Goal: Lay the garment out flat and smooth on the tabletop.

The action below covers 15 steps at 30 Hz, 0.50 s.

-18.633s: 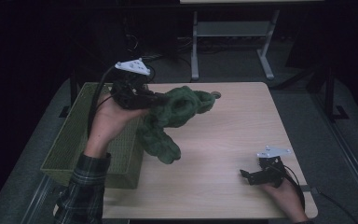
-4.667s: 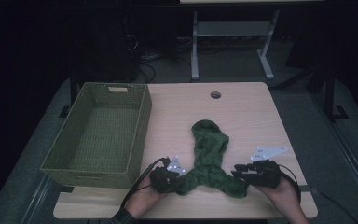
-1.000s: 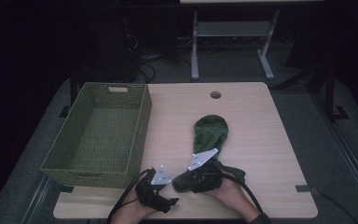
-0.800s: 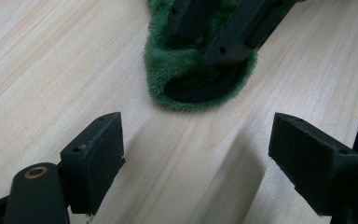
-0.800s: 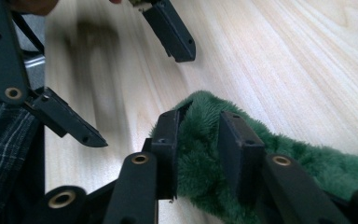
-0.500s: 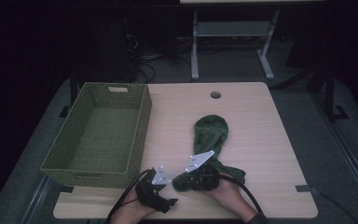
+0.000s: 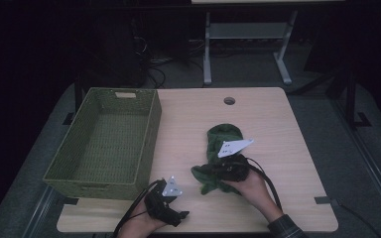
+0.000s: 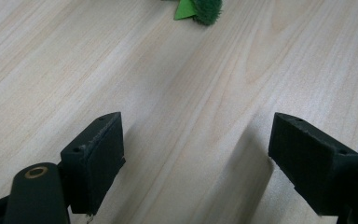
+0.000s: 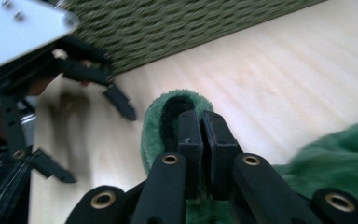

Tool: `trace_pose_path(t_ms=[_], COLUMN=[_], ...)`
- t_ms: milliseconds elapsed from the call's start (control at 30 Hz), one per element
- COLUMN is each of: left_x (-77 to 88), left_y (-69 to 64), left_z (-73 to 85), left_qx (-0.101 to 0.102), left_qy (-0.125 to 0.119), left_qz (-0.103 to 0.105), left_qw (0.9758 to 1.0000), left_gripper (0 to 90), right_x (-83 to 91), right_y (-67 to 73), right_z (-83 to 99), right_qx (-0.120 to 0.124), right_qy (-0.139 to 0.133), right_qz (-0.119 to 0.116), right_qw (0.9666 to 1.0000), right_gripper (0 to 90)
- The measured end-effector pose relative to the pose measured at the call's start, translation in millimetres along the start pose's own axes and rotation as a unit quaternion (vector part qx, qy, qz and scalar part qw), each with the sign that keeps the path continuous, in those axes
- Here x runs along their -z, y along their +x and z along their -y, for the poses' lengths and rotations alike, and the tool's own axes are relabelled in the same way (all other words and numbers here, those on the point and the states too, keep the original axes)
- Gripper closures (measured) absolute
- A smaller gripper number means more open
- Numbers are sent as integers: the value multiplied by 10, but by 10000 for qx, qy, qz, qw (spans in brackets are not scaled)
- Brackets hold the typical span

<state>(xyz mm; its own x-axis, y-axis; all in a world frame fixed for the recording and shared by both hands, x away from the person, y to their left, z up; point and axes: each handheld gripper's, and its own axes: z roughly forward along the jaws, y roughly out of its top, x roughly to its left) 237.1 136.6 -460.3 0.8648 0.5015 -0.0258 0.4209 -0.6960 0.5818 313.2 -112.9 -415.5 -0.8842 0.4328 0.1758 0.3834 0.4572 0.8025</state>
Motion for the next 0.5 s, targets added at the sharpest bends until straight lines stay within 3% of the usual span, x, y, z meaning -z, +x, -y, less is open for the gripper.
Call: trace_pose_path(t_ms=[133, 233, 367, 500], left_x=[-2, -2, -3, -5], left_y=[-3, -6, -17, -16], left_z=[-1, -4, -6, -3], left_qx=[19, -37, -24, -28], left_qy=[-1, 18, 26, 11], left_qz=[4, -15, -21, -19], left_qw=[10000, 10000, 10000, 10000], left_gripper=[177, 177, 177, 177], right_x=[44, 5, -66, 34], right_y=[-120, -216, -316, -385], right_z=[-12, 19, 81, 109], right_qx=[-38, -1, -29, -79], right_qy=[-46, 51, 264, 185], right_qz=[176, 450, 810, 1081], right_qw=[9998, 9990, 9964, 9939], right_gripper=[864, 862, 841, 802])
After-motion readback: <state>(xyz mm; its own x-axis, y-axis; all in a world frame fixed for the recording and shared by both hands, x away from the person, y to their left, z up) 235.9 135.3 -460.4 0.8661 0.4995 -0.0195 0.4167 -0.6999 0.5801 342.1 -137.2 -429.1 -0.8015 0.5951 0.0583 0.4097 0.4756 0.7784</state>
